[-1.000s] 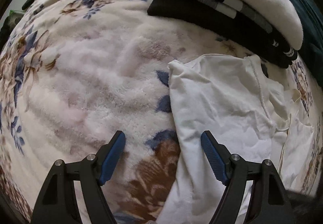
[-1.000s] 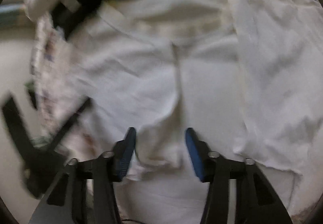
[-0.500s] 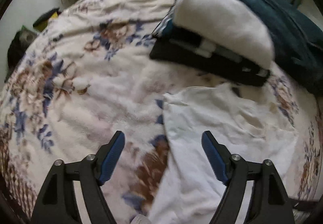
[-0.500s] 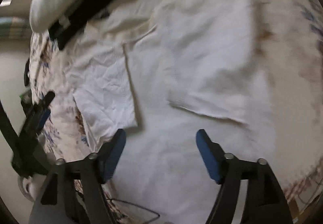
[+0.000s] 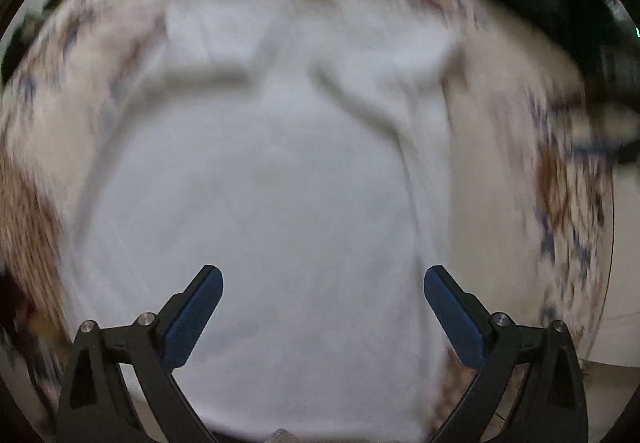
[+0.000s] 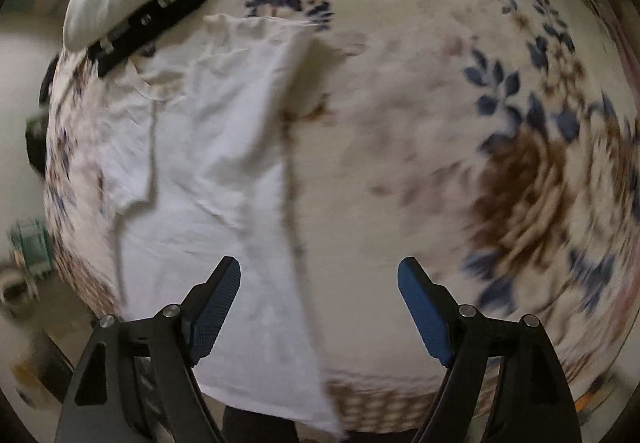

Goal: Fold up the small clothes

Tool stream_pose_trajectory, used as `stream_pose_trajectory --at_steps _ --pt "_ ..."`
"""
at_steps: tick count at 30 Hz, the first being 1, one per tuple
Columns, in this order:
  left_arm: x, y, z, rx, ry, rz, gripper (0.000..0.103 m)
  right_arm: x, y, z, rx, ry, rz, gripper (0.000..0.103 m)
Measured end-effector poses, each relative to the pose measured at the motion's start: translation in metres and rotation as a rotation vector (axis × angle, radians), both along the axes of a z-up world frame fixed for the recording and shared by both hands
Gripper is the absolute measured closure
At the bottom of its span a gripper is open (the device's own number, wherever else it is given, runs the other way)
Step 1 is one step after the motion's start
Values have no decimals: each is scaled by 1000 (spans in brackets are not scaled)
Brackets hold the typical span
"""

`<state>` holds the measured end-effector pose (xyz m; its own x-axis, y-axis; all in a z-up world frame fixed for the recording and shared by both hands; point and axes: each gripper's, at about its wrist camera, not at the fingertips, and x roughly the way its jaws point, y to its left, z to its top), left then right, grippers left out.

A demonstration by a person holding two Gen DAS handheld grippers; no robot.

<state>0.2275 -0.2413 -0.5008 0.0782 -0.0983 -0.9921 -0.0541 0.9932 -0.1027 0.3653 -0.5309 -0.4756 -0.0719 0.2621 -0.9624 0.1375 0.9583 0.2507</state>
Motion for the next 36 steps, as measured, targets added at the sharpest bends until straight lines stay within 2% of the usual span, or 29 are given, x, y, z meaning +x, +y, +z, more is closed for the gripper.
stream_pose_trajectory --at_steps 2,5,7,10,13,14,16,17,18,20,24,25,27,28,29,31,36 --pt "-34 -29 -16 -15 71 41 0 2 -18 -7 5 2 43 20" --pt "-70 -64 -35 -48 127 70 0 -1 -43 -13 35 -5 97 20" --pt "-85 -80 -44 -56 126 72 0 -2 -46 -25 43 4 106 20" --pt "-98 -97 -71 -6 154 48 1 -4 -57 -47 62 33 91 20" --pt "-103 -102 -93 43 156 42 11 0 -59 -65 129 49 70 20" --pt "-103 -99 -94 38 134 53 13 4 -58 -70 152 48 62 20" --pt "-102 -91 -87 11 66 74 32 22 -53 -80 207 19 45 20" --pt "-102 -88 -84 16 42 72 66 31 -51 -84 228 -1 34 20" --pt "-101 -84 -82 29 27 69 93 42 -49 -89 251 -21 18 20" --pt "-101 -74 -77 15 -1 78 99 70 -41 -103 276 -53 -16 20" --pt "-104 -54 -64 21 -49 93 100 119 -21 -131 300 -79 -48 23" --pt "-105 -49 -61 19 -56 105 101 126 -18 -135 309 -85 -61 27" --pt "-105 -40 -53 12 -67 127 101 142 -11 -138 316 -116 -78 45" --pt "-106 -34 -49 6 -71 139 101 146 -10 -138 318 -125 -82 70" --pt "-105 -29 -44 3 -78 149 101 151 -6 -138 323 -125 -78 89" --pt "-103 -20 -35 -10 -87 170 101 154 2 -129 331 -132 -77 96" --pt "-115 13 -9 -59 -126 224 101 155 30 -86 275 -169 -11 97"
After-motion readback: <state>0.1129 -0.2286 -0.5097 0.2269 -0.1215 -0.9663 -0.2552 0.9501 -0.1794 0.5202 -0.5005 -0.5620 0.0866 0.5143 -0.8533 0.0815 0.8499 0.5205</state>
